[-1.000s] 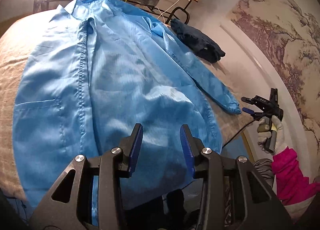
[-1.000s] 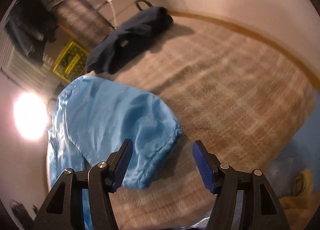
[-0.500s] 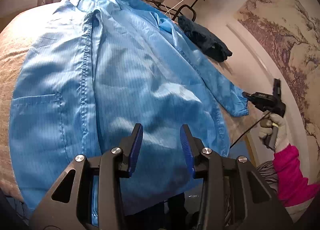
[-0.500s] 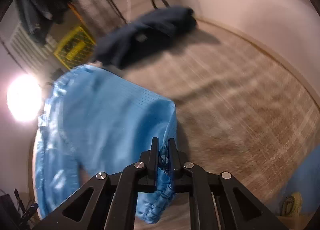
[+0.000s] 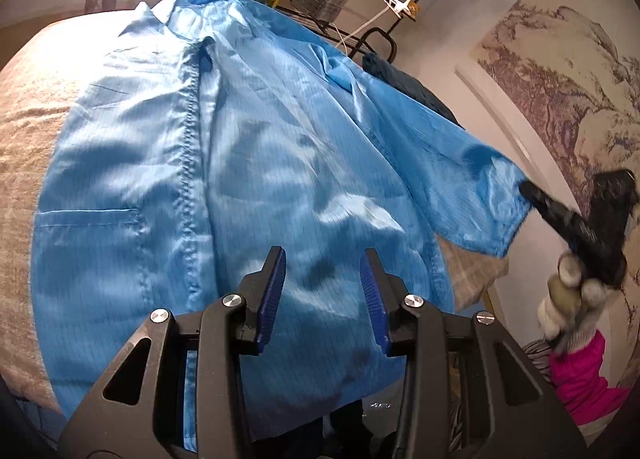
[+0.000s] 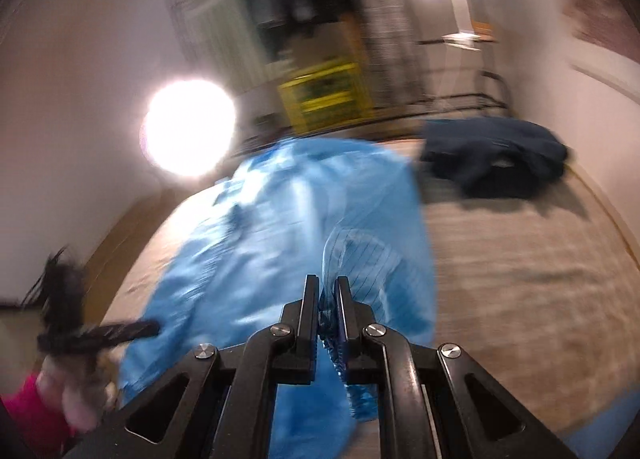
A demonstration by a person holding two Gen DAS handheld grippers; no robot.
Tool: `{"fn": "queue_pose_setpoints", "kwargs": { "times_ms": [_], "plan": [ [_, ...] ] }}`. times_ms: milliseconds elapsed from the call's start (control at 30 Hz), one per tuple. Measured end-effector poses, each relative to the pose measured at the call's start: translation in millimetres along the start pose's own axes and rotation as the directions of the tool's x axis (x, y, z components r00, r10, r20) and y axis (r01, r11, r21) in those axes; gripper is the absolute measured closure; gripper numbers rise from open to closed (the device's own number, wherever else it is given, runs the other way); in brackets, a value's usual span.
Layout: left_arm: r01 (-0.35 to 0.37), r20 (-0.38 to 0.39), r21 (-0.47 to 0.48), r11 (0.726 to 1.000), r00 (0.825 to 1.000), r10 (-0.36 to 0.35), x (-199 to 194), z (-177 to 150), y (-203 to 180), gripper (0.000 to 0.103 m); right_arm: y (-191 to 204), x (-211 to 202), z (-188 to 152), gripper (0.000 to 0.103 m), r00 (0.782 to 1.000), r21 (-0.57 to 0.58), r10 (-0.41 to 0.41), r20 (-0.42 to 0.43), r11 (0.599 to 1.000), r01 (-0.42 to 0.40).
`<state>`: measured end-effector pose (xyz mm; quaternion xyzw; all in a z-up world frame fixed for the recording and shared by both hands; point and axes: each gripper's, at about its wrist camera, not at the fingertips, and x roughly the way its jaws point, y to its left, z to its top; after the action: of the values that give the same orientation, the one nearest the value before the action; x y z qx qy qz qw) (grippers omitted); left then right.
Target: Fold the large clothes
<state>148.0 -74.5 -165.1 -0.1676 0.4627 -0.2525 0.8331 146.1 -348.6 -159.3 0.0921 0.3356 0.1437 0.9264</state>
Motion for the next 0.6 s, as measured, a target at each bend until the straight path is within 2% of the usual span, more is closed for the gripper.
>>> {"fn": "queue_pose_setpoints", "kwargs": {
  "times_ms": [67, 133, 233, 267, 400, 467, 533, 567, 600],
  "plan": [
    [-0.002, 0.01, -0.025, 1.0, 1.0, 0.002, -3.7, 2.1, 7.1, 0.064, 31.4, 13.0, -8.8, 0.098, 0.995, -0.052, 0.087, -0.051, 0.995, -0.089],
    [0.0, 0.024, -0.06, 0.998, 1.0, 0.001, -8.6, 4.2, 16.8, 0.064, 56.5, 28.5, -19.5, 0.098, 0.984, -0.098, 0.141, -0.107, 0.984, -0.152],
    [-0.001, 0.037, -0.1, 0.995, 0.999, 0.005, -13.6, 5.2, 29.4, 0.064, 91.4, 53.0, -44.9, 0.098, 0.956, -0.179, 0.197, -0.217, 0.955, -0.237],
    [-0.004, 0.037, -0.112, 0.994, 0.999, 0.008, -14.2, 5.2, 33.5, 0.064, 103.2, 60.7, -55.5, 0.098, 0.94, -0.206, 0.22, -0.262, 0.939, -0.277],
    [-0.007, 0.025, -0.154, 0.988, 1.0, 0.011, -10.9, 3.1, 48.7, 0.064, 131.4, 81.8, -89.1, 0.098, 0.89, -0.285, 0.231, -0.393, 0.89, -0.357],
    [0.004, 0.009, -0.178, 0.984, 1.0, -0.003, -5.3, 1.0, 54.7, 0.064, 134.2, 90.8, -103.9, 0.098, 0.878, -0.313, 0.197, -0.436, 0.882, -0.353],
    [0.008, -0.007, -0.19, 0.982, 1.0, -0.01, 0.3, -1.7, 57.9, 0.064, 129.7, 97.1, -107.9, 0.097, 0.858, -0.285, 0.216, -0.467, 0.881, -0.377],
    [0.012, -0.016, -0.193, 0.981, 1.0, -0.016, 3.6, -3.1, 58.8, 0.064, 126.7, 95.4, -107.2, 0.091, 0.852, -0.274, 0.226, -0.472, 0.881, -0.386],
    [0.016, -0.031, -0.192, 0.981, 0.999, -0.022, 8.4, -4.6, 58.3, 0.064, 124.3, 96.3, -104.2, 0.079, 0.849, -0.264, 0.235, -0.473, 0.881, -0.391]
  ]
}}
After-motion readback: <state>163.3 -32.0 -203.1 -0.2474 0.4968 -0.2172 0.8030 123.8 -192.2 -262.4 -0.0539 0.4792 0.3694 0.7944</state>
